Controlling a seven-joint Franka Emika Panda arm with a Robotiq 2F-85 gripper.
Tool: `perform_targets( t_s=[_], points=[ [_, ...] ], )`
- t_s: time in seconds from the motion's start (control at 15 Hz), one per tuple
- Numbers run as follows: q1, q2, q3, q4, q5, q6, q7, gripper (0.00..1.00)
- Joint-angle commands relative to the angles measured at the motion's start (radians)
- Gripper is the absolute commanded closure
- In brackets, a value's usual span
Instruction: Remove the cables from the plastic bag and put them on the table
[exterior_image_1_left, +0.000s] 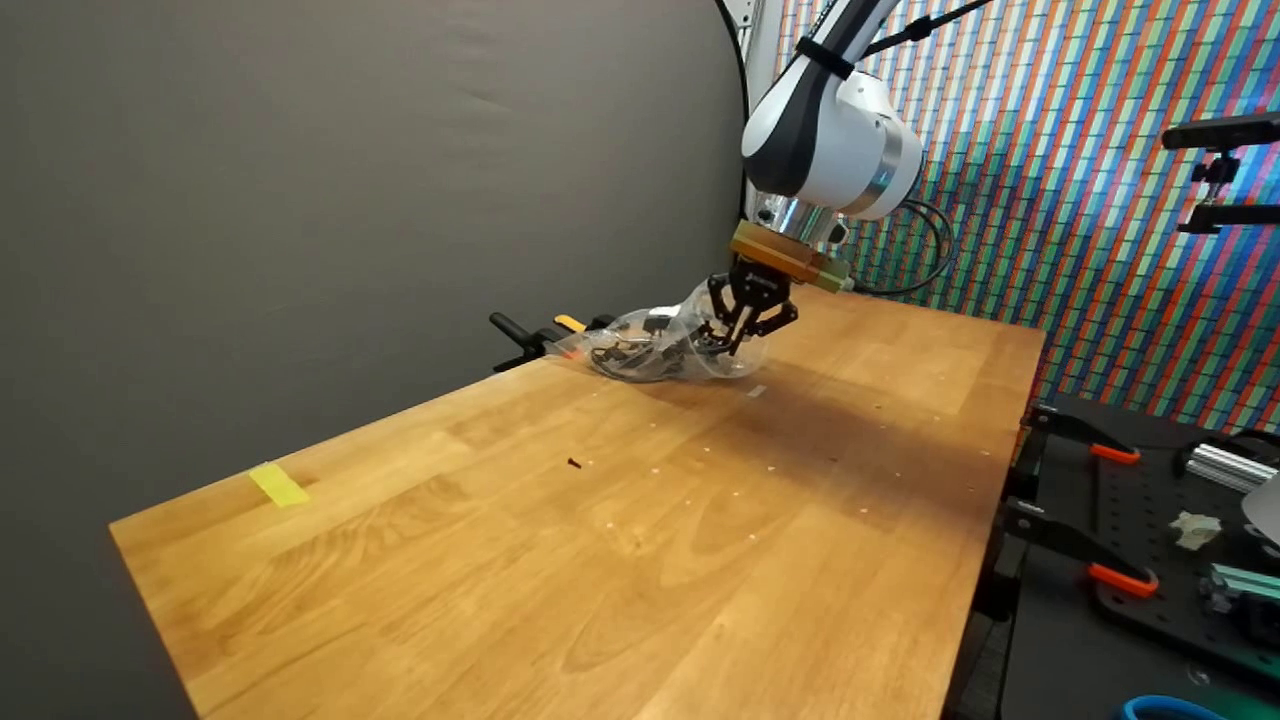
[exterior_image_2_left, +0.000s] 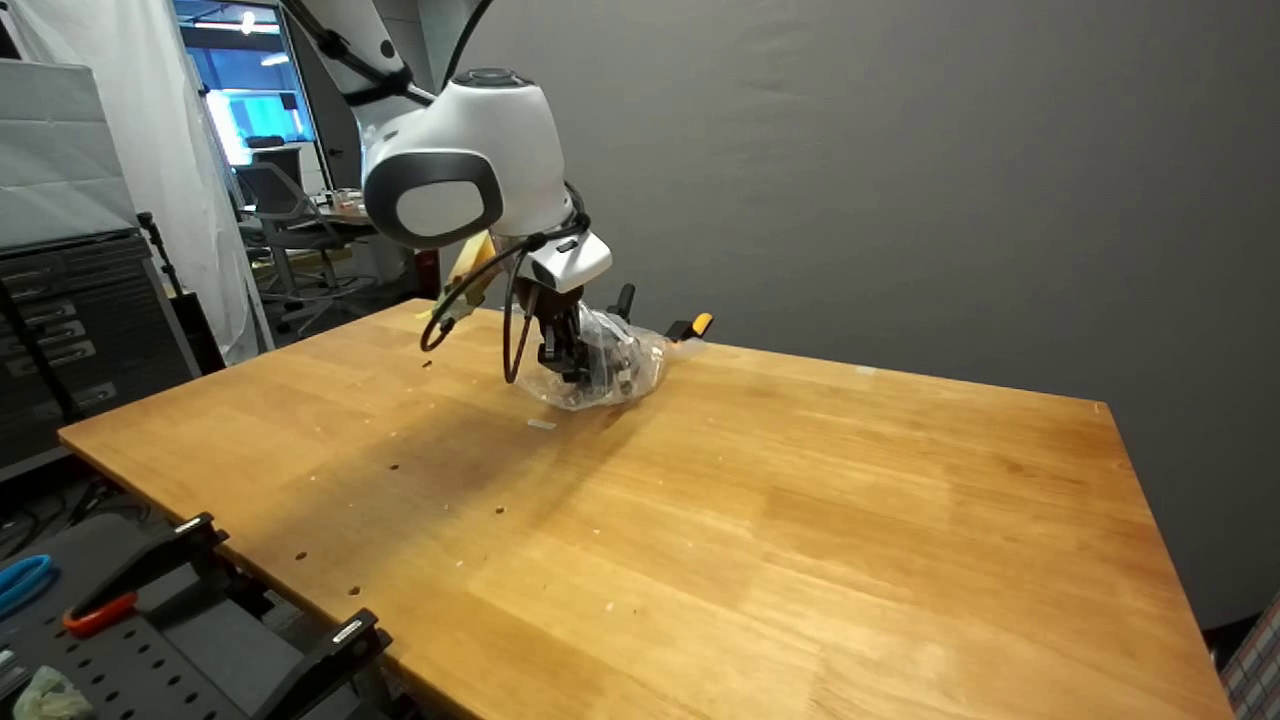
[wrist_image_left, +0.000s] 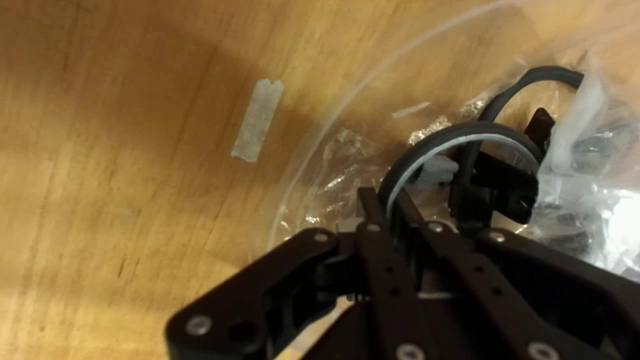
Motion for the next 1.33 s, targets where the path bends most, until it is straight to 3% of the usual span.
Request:
perform_targets(
  t_s=[0.0, 0.33, 0.47, 0.53, 0.87, 1.07, 1.27],
  points=[
    [0.100, -0.123, -0.080, -0.116, -0.088, -0.056, 0.060, 0.98],
    [0.340, -0.271, -0.339, -0.254, -0.453, -0.258, 0.332, 0.98],
    [0.389, -0.322, -0.403, -0.268, -0.596, -0.341, 0.441, 0.98],
    [0.319, -0.353, -0.348, -0.272, -0.696, -0.371, 0.517, 0.98],
    [0.192, -0.499, -0.220, -0.266, -0.899, -0.623, 0.689, 0.98],
    [0.124, -0.572, -0.133, -0.262, -0.913, -0.807, 0.724, 0.98],
    [0.081, -0.625, -0.074, -0.253, -0.868, -0.890, 0.686, 0.98]
  ],
)
